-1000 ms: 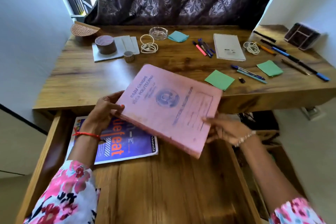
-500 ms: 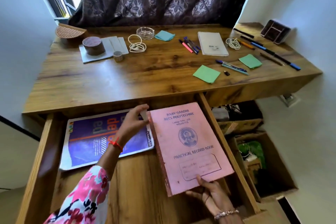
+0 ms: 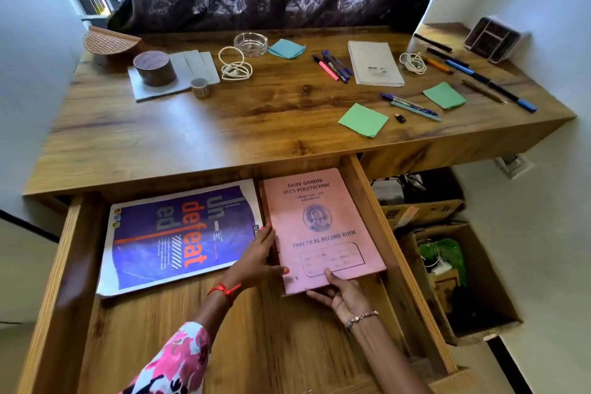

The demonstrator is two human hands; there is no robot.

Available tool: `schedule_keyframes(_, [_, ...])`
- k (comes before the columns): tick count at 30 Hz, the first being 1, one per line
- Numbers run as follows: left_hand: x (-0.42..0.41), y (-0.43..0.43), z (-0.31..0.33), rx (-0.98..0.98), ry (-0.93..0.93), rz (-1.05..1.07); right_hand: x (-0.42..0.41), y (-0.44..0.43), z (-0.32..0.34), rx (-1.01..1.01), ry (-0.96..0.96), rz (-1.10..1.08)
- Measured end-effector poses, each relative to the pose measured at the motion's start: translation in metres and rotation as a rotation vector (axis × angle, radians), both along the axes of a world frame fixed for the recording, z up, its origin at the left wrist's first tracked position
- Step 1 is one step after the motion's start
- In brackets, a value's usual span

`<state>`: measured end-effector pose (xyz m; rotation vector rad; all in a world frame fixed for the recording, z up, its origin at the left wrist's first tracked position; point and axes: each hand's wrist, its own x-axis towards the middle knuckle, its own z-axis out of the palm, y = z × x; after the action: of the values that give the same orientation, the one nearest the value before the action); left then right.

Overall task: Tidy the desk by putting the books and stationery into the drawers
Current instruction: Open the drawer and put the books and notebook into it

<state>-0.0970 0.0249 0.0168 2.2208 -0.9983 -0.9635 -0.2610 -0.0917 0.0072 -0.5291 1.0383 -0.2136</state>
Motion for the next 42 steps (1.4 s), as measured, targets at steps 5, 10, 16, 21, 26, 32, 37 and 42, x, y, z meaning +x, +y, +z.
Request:
schedule_keyframes(5, [-0.01,0.001,-0.01,0.124,-0.186,-0.164,0.012,-0.005,-0.006,-0.1,0.168,0.106])
schedule_keyframes(10, [-0.027,0.004,-0.024,0.173,-0.358,-0.264,0.014,-0.018,-0.002,-0.226,0.446,0.434])
schedule_keyframes(16, [-0.031,0.006,-0.026,0.291,-0.526,-0.383,0.014,-0.021,0.0,-0.363,0.627,0.652])
schedule_keyframes(21, [-0.034,0.009,-0.013,0.262,-0.531,-0.396,0.013,-0.017,0.008,-0.696,0.715,0.758])
schedule_keyframes(26, [-0.035,0.006,0.0,-0.041,-0.611,-0.294,0.013,-0.011,0.048,-1.196,0.79,0.757])
schedule_keyframes(32, [-0.039,-0.01,0.031,-0.204,-0.656,-0.22,0.005,-0.018,0.082,-1.553,0.548,0.747])
schedule_keyframes(37, [-0.054,-0.042,0.065,-0.296,-0.701,-0.203,-0.013,-0.048,0.11,-1.763,0.495,0.763])
schedule_keyframes(42, [-0.078,-0.096,0.083,-0.328,-0.718,-0.183,-0.044,-0.105,0.123,-1.82,0.528,0.776])
